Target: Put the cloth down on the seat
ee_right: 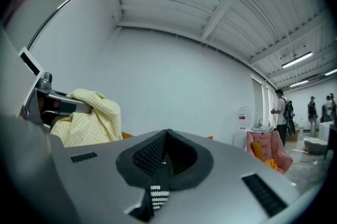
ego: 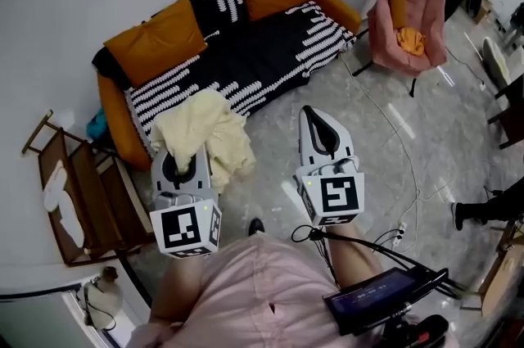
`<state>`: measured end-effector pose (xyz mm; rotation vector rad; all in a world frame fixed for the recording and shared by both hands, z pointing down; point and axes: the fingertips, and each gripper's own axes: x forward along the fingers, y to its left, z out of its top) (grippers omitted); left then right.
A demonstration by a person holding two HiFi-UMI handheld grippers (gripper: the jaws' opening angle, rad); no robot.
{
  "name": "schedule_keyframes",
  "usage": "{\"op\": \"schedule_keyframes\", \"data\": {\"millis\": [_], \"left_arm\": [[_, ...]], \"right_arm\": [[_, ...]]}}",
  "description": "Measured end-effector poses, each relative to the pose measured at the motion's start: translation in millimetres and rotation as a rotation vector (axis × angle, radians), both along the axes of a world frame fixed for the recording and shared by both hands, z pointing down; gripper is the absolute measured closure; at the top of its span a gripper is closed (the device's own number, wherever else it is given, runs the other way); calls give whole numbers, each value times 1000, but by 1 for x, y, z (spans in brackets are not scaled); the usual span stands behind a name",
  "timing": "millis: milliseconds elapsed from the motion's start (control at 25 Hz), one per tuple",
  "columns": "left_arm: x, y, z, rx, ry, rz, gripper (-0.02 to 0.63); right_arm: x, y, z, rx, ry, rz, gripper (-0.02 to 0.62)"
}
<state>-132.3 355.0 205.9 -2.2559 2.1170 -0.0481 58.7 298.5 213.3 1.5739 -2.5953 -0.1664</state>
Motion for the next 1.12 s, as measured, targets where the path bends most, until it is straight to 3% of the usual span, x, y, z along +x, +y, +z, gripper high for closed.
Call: {"op": "schedule_keyframes", "data": {"millis": [280,640,1120], "left_arm": [[-8,-39,-9,26,0,41,511],[6,-84,22,-34,6,85,511],[27,-207,33,-67,5,89,511]], "right_arm": [[-1,-31,-7,22,-6,48,594],[12,-70,16,-16,9,97,594],[26,-196,36,-47,25,71,594]]}}
